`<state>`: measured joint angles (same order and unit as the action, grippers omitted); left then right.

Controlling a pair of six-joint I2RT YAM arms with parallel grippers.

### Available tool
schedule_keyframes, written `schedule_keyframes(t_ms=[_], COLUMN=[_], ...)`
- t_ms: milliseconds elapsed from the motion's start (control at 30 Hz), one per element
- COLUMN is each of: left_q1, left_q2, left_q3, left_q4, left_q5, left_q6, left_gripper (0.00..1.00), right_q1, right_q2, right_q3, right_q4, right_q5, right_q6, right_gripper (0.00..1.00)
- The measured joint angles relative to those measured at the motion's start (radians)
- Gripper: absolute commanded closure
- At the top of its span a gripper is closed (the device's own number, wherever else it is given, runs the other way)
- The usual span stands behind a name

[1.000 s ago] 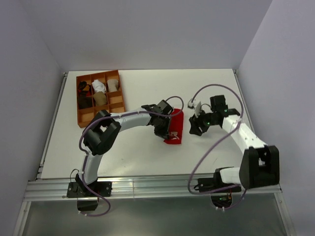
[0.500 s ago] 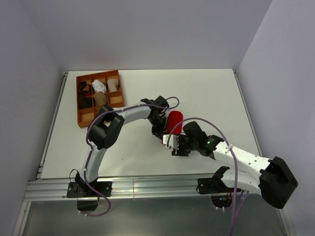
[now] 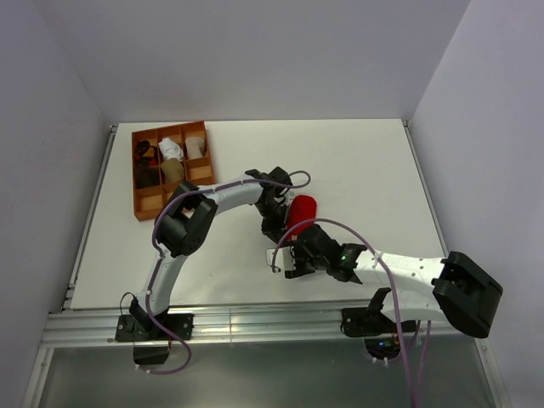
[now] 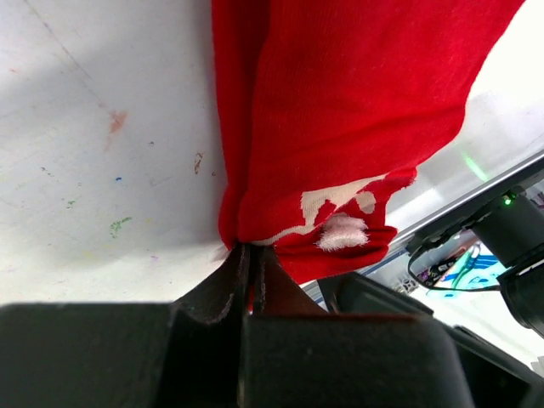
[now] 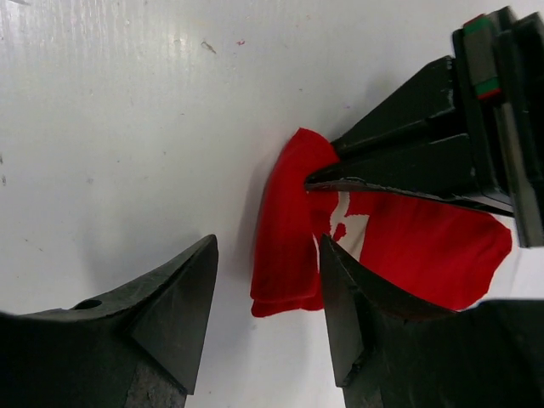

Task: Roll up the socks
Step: Roll the sock at the center of the board.

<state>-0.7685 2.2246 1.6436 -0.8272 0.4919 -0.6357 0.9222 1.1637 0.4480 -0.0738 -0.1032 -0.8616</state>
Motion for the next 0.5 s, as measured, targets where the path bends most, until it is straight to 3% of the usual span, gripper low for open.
schedule_keyframes(t_ms=[167, 300, 500], left_q1=[0.0, 0.002, 0.007], left_q2=[0.002, 0.004, 0.004], left_q3=[0.0, 0.0, -0.003], left_q4=[-0.007, -0.01, -0.009], left_q5=[0.008, 0.015, 0.023], left_q6=[0.008, 0.014, 0.013], left_gripper=[1.0, 1.0, 0.99], right_q1=[0.016, 0.021, 0.003], right_q2=[0.054, 0.12, 0.172], right_q3=[0.0, 0.013, 0.055], right_q4=[0.023, 0.045, 0.04], right_q5=[0.027, 0.053, 0.07], right_q6=[-0.007, -0.003, 0.039], right_gripper=[0.47, 0.67, 0.73])
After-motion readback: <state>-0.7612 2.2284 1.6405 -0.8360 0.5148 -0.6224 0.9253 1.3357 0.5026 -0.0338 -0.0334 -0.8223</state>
